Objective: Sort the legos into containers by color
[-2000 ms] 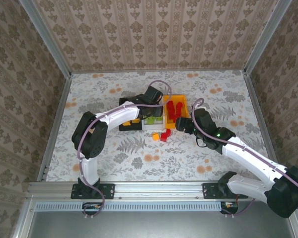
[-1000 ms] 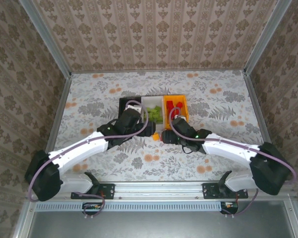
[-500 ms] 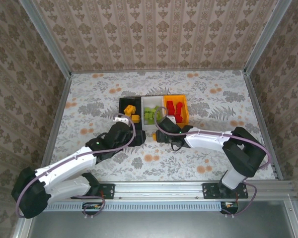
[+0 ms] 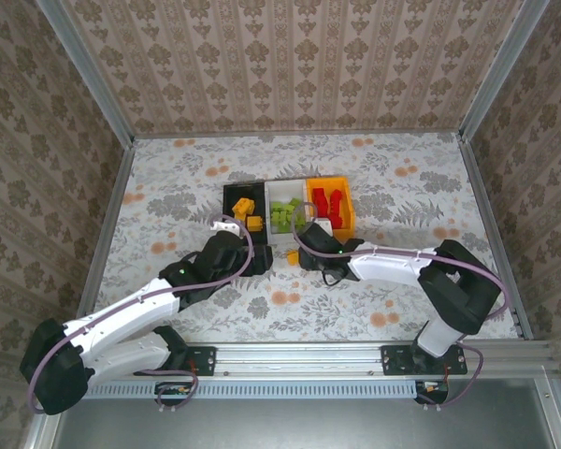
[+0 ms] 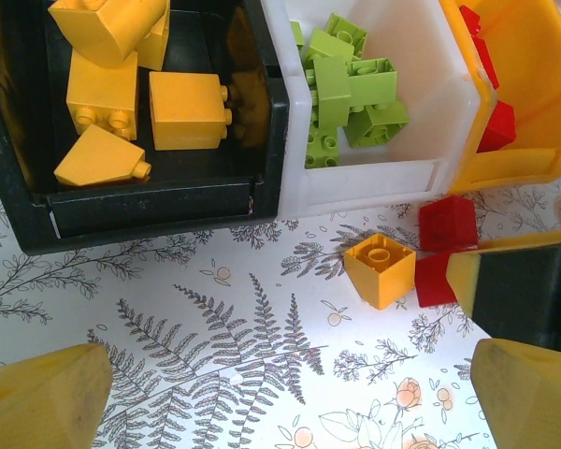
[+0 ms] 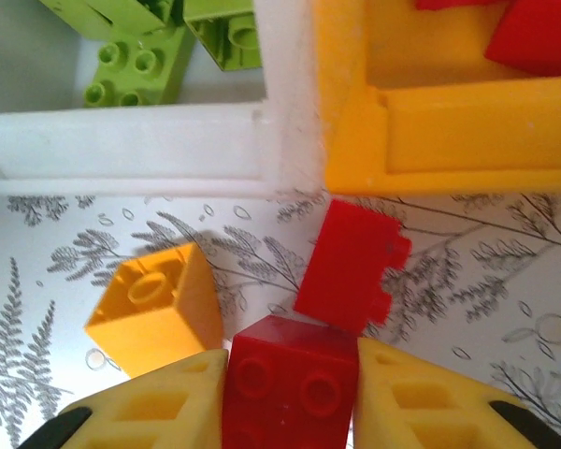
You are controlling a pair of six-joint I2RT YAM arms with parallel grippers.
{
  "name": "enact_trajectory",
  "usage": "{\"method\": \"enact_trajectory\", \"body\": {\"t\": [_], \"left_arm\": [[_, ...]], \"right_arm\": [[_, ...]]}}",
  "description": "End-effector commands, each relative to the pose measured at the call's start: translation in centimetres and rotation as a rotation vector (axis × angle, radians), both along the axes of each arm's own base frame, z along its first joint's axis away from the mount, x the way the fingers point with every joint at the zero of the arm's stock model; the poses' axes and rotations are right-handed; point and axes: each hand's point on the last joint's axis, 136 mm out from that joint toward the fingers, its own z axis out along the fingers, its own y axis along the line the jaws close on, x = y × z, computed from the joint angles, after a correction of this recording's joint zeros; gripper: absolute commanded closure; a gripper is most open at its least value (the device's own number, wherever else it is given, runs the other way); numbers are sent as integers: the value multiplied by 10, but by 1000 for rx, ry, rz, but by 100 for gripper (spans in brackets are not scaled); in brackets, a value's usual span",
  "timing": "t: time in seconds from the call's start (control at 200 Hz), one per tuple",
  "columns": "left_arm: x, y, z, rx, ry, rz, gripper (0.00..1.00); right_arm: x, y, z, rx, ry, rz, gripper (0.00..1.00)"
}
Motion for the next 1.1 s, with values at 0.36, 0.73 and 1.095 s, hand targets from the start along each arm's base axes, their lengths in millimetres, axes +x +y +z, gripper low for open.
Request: {"method": "enact_trajectory", "body": {"t": [0.36, 0.73, 1.095], "left_arm": [[2, 1, -15, 11, 46, 21, 0], [4, -14, -34, 26, 103, -24, 0], [14, -51, -47, 63, 125, -127, 9]], "right_arm": [[-39, -52, 67, 49, -85, 13, 67], [63, -69, 121, 55, -193, -102, 66], [125, -78, 86, -19, -140, -192, 63]]}}
